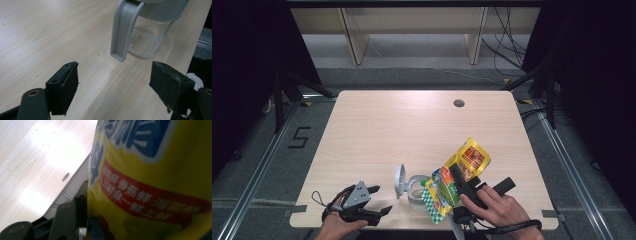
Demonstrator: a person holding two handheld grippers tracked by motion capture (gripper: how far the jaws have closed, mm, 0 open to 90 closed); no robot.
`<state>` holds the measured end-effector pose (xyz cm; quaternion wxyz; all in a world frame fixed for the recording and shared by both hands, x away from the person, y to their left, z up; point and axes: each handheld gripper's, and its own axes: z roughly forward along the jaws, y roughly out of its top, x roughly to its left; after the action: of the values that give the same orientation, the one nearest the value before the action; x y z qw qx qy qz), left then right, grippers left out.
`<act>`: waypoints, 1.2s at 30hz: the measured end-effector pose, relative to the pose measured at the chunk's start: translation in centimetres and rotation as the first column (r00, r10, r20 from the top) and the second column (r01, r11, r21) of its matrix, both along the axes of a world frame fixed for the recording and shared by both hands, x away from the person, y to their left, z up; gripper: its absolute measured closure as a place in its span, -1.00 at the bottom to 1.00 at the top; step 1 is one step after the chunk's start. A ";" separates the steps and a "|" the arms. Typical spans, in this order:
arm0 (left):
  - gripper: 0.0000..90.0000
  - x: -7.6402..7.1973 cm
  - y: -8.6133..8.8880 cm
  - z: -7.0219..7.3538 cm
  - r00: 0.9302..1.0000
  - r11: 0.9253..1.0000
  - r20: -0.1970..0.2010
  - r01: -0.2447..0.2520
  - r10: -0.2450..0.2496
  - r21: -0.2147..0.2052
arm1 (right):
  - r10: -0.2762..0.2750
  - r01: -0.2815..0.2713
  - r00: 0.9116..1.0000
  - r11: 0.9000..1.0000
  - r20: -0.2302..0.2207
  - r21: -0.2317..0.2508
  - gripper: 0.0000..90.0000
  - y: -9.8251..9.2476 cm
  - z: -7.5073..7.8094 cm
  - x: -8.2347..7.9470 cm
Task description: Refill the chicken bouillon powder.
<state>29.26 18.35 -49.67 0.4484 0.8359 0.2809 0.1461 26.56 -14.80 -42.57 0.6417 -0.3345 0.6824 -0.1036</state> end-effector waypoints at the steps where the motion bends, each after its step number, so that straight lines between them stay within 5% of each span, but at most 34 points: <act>1: -0.51 0.0 0.0 0.0 1.000 1.000 -0.002 -0.003 0.003 -0.001 | 0.002 -0.002 1.000 1.000 0.001 -0.003 0.10 0.0 0.1 0.0; 3: -0.51 -0.1 -0.1 -0.1 1.000 1.000 -0.005 0.001 -0.001 -0.005 | 0.038 -0.038 0.998 0.999 0.046 0.014 0.10 -0.1 0.0 0.0; 5: -0.51 -0.2 -0.1 0.0 1.000 1.000 -0.006 -0.003 0.003 0.004 | 0.063 -0.064 0.998 0.998 0.029 0.031 0.10 -0.1 0.0 0.2; 12: -0.51 -0.1 0.0 0.0 1.000 1.000 -0.007 0.005 -0.005 0.012 | 0.077 -0.075 0.997 0.996 0.031 -0.043 0.12 0.3 0.2 0.2; 15: -0.51 -0.2 0.0 0.0 1.000 1.000 -0.008 0.004 -0.004 0.014 | 0.086 -0.085 0.996 0.996 0.035 -0.023 0.13 0.3 0.0 0.2; 30: -0.51 -0.2 -0.1 0.0 1.000 1.000 -0.011 0.007 -0.007 0.016 | 0.078 -0.078 0.997 0.996 0.012 -0.038 0.13 0.2 -0.1 0.4; 35: -0.51 -0.1 0.1 0.0 1.000 0.999 -0.006 0.009 -0.009 0.035 | 0.021 -0.023 0.999 0.998 -0.032 -0.062 0.13 0.6 0.0 0.2; 36: -0.51 -0.2 -0.1 0.0 1.000 1.000 -0.013 0.007 -0.006 0.014 | 0.047 -0.047 0.999 0.998 -0.001 -0.036 0.14 0.4 -0.3 0.2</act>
<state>29.10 18.25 -49.72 0.4409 0.8409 0.2801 0.1412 26.77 -14.41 -42.89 0.6378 -0.3621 0.6723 -0.1008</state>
